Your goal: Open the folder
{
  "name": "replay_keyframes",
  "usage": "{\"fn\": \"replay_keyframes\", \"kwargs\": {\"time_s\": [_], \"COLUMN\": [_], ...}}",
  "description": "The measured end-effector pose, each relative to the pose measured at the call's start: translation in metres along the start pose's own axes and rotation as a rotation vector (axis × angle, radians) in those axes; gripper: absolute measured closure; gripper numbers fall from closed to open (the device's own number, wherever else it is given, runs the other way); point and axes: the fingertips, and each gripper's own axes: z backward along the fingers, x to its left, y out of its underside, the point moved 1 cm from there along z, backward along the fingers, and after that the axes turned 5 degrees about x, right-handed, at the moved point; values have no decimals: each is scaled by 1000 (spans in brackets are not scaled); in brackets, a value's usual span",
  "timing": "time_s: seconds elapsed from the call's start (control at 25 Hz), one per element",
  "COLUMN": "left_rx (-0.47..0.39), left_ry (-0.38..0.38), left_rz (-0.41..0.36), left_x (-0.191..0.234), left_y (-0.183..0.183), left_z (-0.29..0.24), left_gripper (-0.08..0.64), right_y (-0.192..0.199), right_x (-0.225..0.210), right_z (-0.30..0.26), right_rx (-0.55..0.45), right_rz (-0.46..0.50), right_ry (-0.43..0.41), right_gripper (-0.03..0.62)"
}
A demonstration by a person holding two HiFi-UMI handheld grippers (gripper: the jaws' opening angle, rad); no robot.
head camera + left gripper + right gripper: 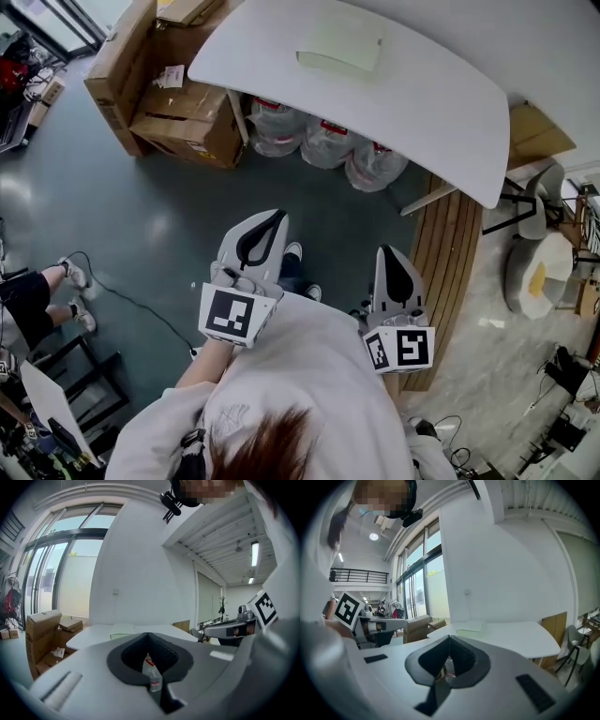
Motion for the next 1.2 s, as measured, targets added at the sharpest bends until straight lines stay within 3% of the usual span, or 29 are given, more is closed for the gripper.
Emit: {"fn": "replay_keyframes", "kwargs": {"time_s": [0.4,0.84,1.2], "left_rx": [-17,3,-16], "left_ry": [2,-47,-125], "left_rz": [-19,9,26], "left_x": [65,85,78], "left_y": [-7,-6,-27], "left_z": [-41,-58,-97], "left_gripper": [558,558,558], "right_y": [-16,-20,-38], "right_x": [3,-2,-45], "right_z": [-68,-103,-136], "right_rx": [12,34,24], "right_rz": [-2,6,16], "right_ry": [25,-24,-103], "right_gripper": [584,584,584]}}
